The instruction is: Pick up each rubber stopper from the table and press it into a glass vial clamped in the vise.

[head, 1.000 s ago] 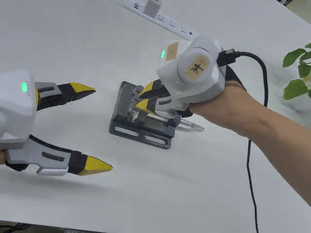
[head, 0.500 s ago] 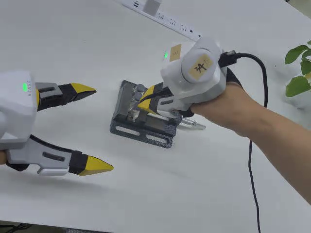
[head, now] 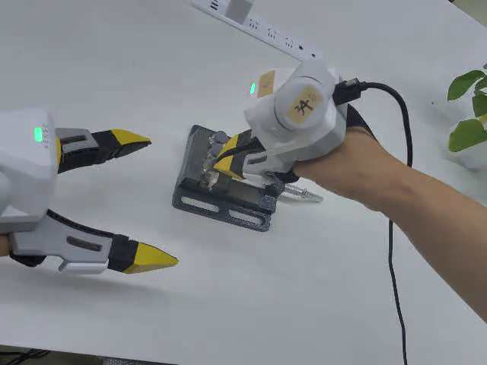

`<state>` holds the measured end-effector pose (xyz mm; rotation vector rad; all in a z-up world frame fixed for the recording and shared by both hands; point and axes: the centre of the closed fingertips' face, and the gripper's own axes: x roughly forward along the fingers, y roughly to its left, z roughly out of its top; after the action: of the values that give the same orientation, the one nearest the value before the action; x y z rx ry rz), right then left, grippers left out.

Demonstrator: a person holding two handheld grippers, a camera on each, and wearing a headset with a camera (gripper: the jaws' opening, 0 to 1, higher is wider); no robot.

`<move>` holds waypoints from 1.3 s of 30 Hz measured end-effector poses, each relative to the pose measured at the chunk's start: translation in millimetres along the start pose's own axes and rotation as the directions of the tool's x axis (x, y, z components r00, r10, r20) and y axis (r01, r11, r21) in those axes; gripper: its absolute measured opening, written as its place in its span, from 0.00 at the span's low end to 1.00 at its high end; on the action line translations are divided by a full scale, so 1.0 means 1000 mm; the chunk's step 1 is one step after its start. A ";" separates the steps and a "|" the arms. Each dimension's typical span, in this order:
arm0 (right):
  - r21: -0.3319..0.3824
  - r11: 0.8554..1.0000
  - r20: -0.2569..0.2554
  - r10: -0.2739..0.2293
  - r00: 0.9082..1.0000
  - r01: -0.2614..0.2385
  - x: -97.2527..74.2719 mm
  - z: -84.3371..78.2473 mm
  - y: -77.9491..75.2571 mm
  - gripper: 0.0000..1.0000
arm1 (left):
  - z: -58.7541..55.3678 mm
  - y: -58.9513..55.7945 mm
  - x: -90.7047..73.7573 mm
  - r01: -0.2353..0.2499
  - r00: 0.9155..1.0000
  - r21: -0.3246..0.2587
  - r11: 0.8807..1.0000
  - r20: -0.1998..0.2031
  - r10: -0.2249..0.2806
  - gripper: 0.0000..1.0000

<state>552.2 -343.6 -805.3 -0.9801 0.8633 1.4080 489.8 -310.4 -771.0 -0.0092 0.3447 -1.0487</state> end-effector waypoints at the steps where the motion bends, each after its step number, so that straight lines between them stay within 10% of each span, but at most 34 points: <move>1: -0.008 1.000 -0.003 0.000 1.000 0.000 0.000 0.001 0.001 0.00 | 0.000 0.000 0.000 0.001 1.000 0.000 1.000 0.001 -0.001 0.87; 39: -0.006 0.999 -0.107 0.050 0.993 -0.051 0.004 -0.003 0.001 0.00 | 0.004 0.003 0.003 -0.008 1.000 0.002 1.000 0.017 0.008 0.86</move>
<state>551.9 -345.0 -810.1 -1.0540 0.9675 1.4138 494.6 -311.7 -768.6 -0.0147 0.3282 -1.0401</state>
